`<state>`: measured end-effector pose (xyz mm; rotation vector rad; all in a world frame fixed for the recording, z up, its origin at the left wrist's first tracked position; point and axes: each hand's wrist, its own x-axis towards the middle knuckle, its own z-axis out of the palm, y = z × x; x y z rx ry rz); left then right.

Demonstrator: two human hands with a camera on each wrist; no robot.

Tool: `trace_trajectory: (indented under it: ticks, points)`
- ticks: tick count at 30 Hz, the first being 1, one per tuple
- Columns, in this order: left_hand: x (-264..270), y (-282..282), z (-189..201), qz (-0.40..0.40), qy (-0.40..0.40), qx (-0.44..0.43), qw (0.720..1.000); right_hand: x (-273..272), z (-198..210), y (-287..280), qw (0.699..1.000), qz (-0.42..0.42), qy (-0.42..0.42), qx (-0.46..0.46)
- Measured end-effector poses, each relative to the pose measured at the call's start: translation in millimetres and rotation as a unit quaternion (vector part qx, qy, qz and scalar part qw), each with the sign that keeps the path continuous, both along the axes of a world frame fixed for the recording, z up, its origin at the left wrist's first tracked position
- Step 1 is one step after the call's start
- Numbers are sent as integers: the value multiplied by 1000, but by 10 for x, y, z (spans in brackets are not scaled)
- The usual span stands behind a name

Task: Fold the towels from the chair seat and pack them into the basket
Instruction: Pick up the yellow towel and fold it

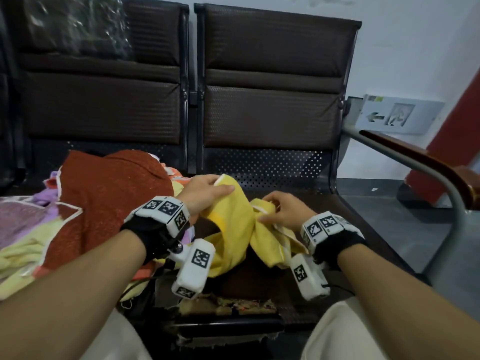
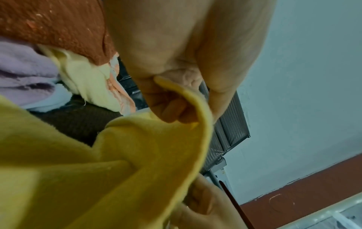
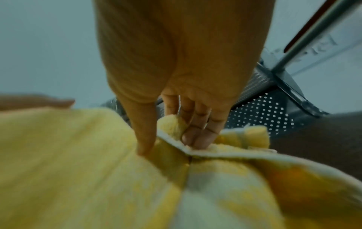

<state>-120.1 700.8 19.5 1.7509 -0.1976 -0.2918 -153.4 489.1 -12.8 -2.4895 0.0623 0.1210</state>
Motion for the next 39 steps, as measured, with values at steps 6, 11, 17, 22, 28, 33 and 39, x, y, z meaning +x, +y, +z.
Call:
trace_trajectory:
  ticks: [6, 11, 17, 22, 28, 33, 39]
  points:
    - [98, 38, -132, -45, -29, 55, 997, 176, -234, -121, 986, -29, 50, -157]
    - [176, 31, -151, 0, -74, 70, 995, 180, -264, -230, 977, -92, 73, -178]
    - [217, -37, -55, 43, -27, -45, 998, 184, 147, -56, 998, -38, -39, -29]
    - [214, 3, -57, -22, -121, 44, 991, 63, 402, 203, 984, 23, -87, 153]
    - [115, -23, -112, -165, -246, 187, 937, -51, 394, 304, 973, 96, -72, 195]
    - [202, 62, -141, -37, -210, 185, 959, -111, 329, 172, 991, 98, -60, 71]
    - [287, 176, -126, 73, -196, 224, 952, -207, 322, 54, 994, 49, -58, 80]
